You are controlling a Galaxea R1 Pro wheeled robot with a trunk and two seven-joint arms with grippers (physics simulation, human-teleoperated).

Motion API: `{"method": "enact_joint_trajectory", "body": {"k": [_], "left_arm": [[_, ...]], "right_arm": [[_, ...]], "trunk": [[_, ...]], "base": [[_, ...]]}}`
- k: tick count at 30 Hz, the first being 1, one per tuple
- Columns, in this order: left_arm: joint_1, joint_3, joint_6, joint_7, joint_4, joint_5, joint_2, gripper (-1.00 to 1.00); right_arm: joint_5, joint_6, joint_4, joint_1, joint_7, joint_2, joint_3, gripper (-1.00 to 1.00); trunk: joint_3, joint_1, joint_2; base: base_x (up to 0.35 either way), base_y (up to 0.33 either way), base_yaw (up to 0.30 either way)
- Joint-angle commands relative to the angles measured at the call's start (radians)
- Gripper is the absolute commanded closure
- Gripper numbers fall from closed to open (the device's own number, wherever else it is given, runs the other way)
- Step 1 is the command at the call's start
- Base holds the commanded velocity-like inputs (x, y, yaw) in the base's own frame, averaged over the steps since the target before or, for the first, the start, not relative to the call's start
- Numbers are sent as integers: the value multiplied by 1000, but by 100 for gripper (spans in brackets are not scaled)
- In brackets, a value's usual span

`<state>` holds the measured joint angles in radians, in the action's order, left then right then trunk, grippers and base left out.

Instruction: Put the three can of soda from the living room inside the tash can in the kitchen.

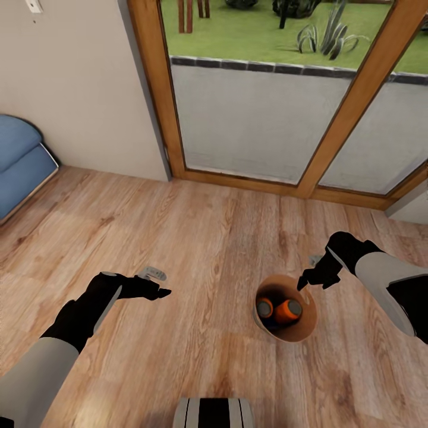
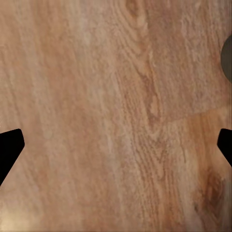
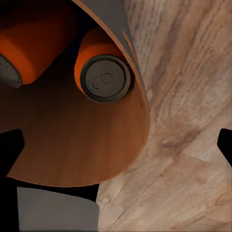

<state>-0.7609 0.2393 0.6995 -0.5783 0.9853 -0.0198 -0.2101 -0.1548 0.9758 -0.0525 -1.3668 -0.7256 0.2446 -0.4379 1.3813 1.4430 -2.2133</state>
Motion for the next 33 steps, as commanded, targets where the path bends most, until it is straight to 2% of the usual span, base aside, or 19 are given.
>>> {"method": "enact_joint_trajectory", "body": {"k": [1,14,18,21,23,24,33], "left_arm": [[0,0,0,0,0,0,0,-100],[0,0,0,0,-1,0,1,-100],[0,-1,1,0,-2,0,5,-100],[0,-1,2,0,-2,0,7,-100],[0,-1,2,0,-2,0,8,-100],[0,-1,3,0,-2,0,9,-100],[0,0,3,4,-30,-1,17,-100]], "right_arm": [[0,0,0,2,0,0,0,-100],[0,-18,-1,42,7,4,1,-100],[1,-45,-1,60,74,1,10,-100],[1,-58,-1,86,111,2,46,-100],[1,-60,-1,99,121,2,54,-100],[1,-85,-1,137,136,4,65,-100],[0,-163,-1,219,147,5,70,-100]], "trunk": [[-3,-4,7],[-44,-54,98],[-56,-69,126],[-66,-81,147],[-72,-88,161],[-75,-92,168],[-103,-127,231]], "base": [[0,0,0],[0,0,0],[0,0,0],[0,0,0],[0,0,0],[0,0,0],[0,0,0]]}}
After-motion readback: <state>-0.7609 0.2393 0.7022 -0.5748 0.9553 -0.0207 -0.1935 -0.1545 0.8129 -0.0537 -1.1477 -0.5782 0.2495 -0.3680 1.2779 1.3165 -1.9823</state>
